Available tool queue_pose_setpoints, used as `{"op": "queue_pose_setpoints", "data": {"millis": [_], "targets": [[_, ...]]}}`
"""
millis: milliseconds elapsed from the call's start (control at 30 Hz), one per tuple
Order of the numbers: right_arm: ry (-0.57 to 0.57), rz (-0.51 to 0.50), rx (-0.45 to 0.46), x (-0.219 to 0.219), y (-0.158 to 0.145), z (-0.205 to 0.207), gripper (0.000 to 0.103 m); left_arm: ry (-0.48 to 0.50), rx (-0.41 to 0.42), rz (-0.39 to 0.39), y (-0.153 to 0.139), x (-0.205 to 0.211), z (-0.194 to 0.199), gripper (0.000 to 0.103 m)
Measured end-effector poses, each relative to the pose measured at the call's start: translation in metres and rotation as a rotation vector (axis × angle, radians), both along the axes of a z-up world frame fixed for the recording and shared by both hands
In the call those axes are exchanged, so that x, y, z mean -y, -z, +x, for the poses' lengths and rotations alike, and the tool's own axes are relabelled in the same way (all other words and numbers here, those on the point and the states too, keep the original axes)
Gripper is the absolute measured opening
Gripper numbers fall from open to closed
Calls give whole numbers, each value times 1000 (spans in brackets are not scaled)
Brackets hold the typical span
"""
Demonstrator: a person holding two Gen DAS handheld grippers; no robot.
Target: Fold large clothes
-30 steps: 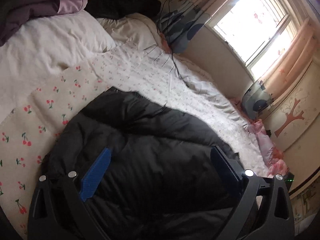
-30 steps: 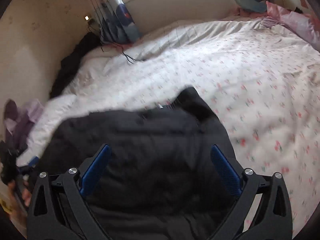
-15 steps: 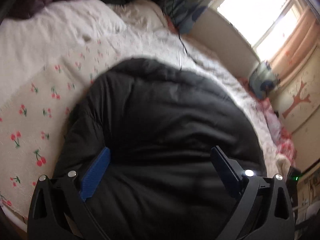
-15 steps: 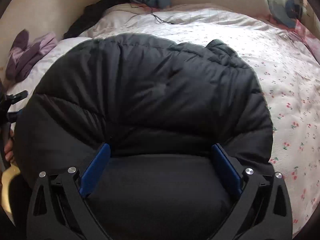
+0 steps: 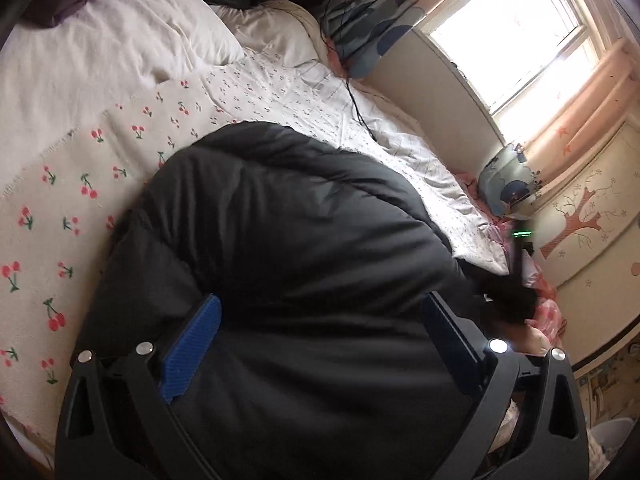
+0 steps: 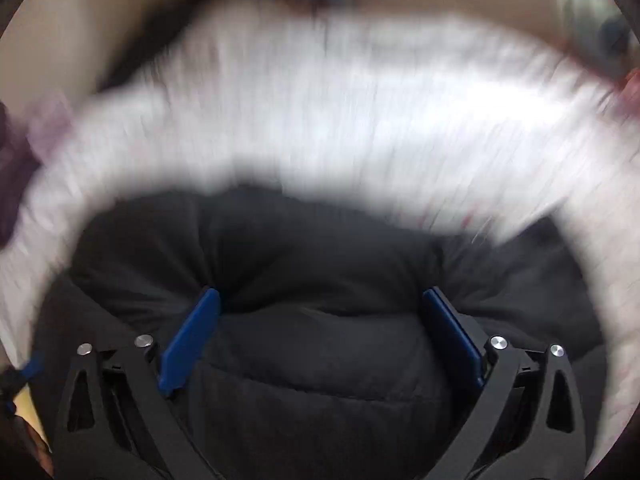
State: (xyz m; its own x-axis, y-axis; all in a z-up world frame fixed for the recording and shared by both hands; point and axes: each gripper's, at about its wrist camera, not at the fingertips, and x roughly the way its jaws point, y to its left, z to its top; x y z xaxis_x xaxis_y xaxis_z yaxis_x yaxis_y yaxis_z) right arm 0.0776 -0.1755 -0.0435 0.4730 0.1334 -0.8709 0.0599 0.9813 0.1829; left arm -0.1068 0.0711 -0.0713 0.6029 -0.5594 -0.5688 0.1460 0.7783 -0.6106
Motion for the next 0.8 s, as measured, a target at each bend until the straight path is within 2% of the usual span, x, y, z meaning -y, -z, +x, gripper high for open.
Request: {"op": "queue_pose_setpoints", "data": {"millis": [67, 167, 233, 333, 400, 467, 533, 667, 767, 800], "targets": [[-1, 12, 7, 2, -3, -1, 97, 17, -7, 6, -5, -5, -4, 96], [-34, 82, 42, 9, -28, -34, 97, -1, -39, -84, -15, -33, -12, 96], [-91, 98, 104, 11, -50, -82, 97, -42, -47, -129, -21, -55, -24, 96], [-193, 123, 151, 7, -75, -160, 97, -73, -67, -171, -23, -79, -48, 96], [-238, 249, 130, 12, -79, -209, 97, -63, -101, -189, -17, -85, -67, 96], [-219, 396, 80, 13, -72, -248, 97, -46, -141, -210, -6, -84, -80, 96], [-254, 433, 45, -2, -64, -268, 97, -40, -189, -243, 9, -80, -91, 96], [-336, 509, -34, -52, -49, -270, 97, -48, -267, -371, 31, -67, -106, 96], [-310, 550, -144, -90, -22, -247, 97, -51, -290, -436, 40, -57, -116, 96], [-298, 559, -145, -97, -18, -237, 97, -56, -302, -460, 44, -54, -118, 96]]}}
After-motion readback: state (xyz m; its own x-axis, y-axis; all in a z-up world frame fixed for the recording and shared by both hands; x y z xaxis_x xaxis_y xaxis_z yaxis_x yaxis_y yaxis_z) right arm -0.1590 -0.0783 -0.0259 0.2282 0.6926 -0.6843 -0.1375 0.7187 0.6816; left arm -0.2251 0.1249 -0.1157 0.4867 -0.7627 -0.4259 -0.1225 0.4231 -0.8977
